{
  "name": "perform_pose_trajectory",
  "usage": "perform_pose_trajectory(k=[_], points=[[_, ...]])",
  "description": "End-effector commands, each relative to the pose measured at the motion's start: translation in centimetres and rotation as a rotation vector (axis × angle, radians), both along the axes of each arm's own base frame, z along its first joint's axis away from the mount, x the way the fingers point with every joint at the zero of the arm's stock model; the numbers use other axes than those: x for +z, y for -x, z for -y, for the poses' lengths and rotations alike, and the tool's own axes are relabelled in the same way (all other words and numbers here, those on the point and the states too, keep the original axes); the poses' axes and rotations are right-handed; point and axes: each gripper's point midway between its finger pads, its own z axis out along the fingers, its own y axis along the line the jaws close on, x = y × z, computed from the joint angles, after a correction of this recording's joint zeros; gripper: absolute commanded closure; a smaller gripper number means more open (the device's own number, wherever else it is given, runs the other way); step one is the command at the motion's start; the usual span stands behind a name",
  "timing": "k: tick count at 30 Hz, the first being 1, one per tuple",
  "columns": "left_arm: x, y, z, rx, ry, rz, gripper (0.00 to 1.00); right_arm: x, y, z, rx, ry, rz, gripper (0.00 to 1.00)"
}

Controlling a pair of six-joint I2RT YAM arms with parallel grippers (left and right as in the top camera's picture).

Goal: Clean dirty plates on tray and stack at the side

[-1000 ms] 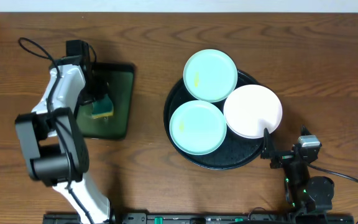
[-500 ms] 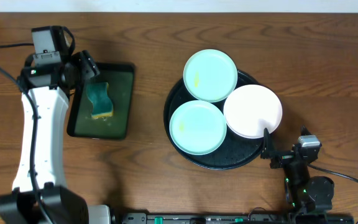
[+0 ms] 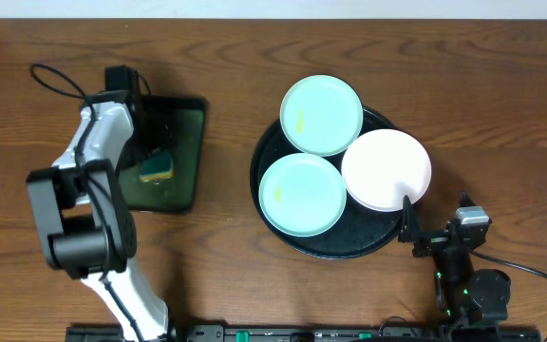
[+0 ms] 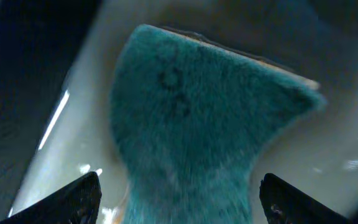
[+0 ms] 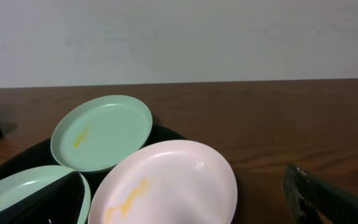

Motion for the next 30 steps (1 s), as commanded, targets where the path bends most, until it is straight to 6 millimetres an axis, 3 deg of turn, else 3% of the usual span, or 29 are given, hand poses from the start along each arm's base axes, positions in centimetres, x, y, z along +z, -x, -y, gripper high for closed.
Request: perform_pose_trajectory(k=[1,13,16,25,27,28,29,30], points=[[-0.2,-0.2,-0.2,-0.055,-0.011,-0.002,0.18,-0.1,0.0,-0.2,0.008,0.013,-0.002,0.01],[-1.1,-0.4,-0.2,-0.054,-0.013,0.012,0.23,-0.1,0.0,-0.2,0.008,0.013,-0.002,0.01],[-1.0,-0.6,-0.2,-0.054,-0.014,0.02,0.3,-0.1,0.0,-0.2,0.008,0.013,-0.002,0.01],[-1.3,-0.4,0.4,-0.059,0.02,0.017,0.3,-0.1,0.0,-0.2,0.008,0.013,-0.002,0.01],[-1.3,-0.4,0.6,-0.061,0.032,0.02,0.44,-0.1,0.0,-0.2,0.008,0.013,-0.002,0.01],[-1.3,-0.4,0.6,-0.061,0.031,0.02,0.57,-0.1,0.0,-0.2,0.008,0.013,-0.002,0.01],[-1.3,-0.5,0.6,-0.061,0.03,0.024,0.78,-0.1,0.0,-0.2,0.008,0.013,-0.002,0.01],[-1.2,-0.6,0.5,-0.061,0.029,0.027,0.87,-0.1,0.0,-0.2,0.008,0.013,-0.002,0.01]])
